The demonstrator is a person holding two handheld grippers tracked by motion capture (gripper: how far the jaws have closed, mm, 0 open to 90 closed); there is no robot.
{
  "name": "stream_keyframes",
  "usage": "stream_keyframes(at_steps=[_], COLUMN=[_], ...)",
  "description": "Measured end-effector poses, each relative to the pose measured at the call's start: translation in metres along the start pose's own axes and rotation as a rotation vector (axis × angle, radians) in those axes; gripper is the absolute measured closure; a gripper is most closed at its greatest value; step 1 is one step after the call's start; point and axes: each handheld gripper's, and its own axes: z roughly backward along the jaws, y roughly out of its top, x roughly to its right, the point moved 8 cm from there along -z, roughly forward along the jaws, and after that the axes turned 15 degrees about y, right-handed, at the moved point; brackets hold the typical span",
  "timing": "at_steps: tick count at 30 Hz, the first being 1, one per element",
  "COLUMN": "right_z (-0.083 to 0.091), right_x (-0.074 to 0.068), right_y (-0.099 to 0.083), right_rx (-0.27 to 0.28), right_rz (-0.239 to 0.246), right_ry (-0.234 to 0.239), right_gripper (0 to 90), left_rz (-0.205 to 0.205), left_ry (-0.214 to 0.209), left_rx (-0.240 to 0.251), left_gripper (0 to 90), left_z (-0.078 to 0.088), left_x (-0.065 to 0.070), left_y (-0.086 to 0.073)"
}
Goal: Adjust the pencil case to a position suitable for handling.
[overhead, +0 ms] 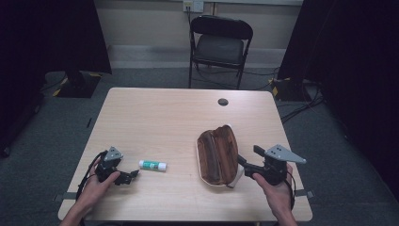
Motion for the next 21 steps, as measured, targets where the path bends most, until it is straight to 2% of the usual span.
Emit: stream_keyframes(at_steps=[5,13,18,21], right_z=[-0.011,-0.024,-0.029,-0.032], right_x=[-0.004,-0.005,-0.007,-0.007], right_y=[-0.009,-0.027,-0.035,-0.041], right_rx=[-0.043,-0.114,-0.131,-0.146], right_rz=[0.019,0.012,0.01,0.01], right_ry=[0.012,0.015,0.01,0.011], right_gripper=[25.5,29.7,31.2,36.6], left_rz=[0.0,0.004,0.002,0.004], left_ry=[-0.002,0.0,0.002,0.002], left_rx=[0.0,0.002,0.001,0.002], left_gripper=[0.0,0.0,0.0,0.0], left_z=[0.0,0.0,0.0,0.0], left_x=[0.0,0.0,0.0,0.0], left_y=[0.0,0.0,0.0,0.0])
